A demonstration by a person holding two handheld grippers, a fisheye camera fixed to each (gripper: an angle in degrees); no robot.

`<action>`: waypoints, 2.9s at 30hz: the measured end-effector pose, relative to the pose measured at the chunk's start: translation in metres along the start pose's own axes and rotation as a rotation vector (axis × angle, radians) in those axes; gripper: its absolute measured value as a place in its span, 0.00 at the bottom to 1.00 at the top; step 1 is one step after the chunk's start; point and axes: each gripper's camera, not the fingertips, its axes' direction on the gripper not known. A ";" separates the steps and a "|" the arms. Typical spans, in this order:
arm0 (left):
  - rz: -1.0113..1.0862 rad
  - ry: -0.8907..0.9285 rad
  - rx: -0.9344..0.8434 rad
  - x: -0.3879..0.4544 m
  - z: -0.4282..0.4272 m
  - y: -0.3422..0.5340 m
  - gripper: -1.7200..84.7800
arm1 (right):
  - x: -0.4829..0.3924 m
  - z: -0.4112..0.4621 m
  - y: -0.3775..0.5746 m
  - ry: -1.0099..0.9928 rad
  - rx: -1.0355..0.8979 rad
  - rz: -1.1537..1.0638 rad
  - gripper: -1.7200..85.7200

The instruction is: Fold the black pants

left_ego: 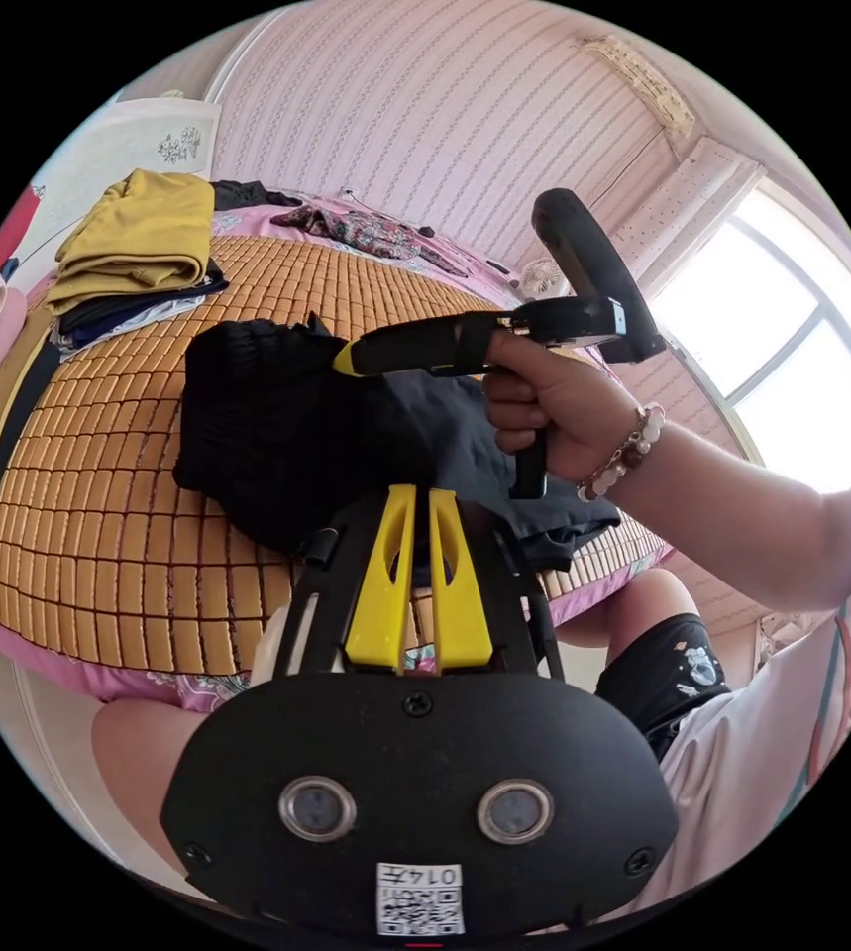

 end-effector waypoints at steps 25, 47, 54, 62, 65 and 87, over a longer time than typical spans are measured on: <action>-0.148 -0.043 0.196 -0.041 -0.072 0.011 0.05 | -0.038 0.008 -0.085 -0.226 0.052 -0.083 0.06; 0.255 0.070 -0.240 0.069 0.112 -0.026 0.01 | 0.014 0.041 0.023 0.332 -0.380 0.001 0.02; 0.296 0.031 -0.292 0.063 0.137 -0.014 0.01 | 0.000 0.040 -0.020 0.325 -0.446 -0.077 0.01; 0.322 0.057 -0.253 0.065 0.143 -0.009 0.01 | -0.020 0.084 -0.151 0.442 -0.443 -0.243 0.01; 0.340 0.016 -0.230 0.070 0.145 -0.007 0.01 | -0.015 0.097 -0.176 0.389 -0.537 -0.223 0.01; 0.350 0.029 -0.193 0.079 0.160 0.016 0.01 | 0.010 0.017 -0.157 0.404 -0.399 -0.210 0.01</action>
